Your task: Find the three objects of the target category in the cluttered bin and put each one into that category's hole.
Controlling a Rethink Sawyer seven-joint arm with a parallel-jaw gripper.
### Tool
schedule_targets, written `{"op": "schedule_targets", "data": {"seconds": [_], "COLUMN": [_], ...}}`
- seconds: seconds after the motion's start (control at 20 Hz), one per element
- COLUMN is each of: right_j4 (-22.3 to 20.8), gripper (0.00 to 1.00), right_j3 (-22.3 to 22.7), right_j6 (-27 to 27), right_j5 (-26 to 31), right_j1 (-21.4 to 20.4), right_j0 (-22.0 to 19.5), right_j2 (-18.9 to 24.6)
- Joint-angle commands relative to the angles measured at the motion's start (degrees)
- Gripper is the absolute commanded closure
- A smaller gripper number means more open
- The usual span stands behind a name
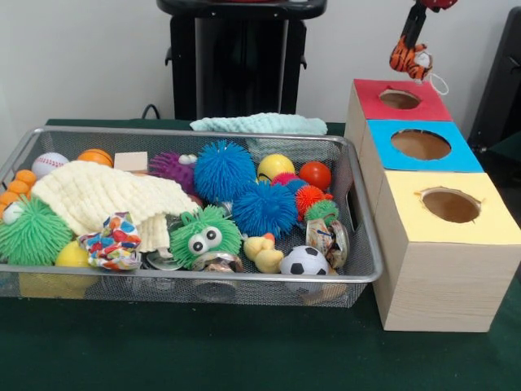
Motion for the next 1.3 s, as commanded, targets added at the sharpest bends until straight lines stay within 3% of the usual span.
{"op": "schedule_targets", "data": {"seconds": [0.05, 0.4, 0.65, 1.3], "right_j4": [0.7, 0.8, -1.0, -2.2], "gripper": [1.0, 1.0, 1.0, 1.0], "right_j3": [-6.7, -8.0, -8.8, -5.2], "right_j6": [17.3, 16.4, 15.6, 11.0], "right_j5": [5.8, 4.2, 6.6, 3.0], "right_j1": [1.6, 3.8, 4.5, 4.8], "right_j0": [-0.7, -2.3, -2.4, -3.9], "right_j2": [1.4, 2.3, 0.5, -0.2]}}
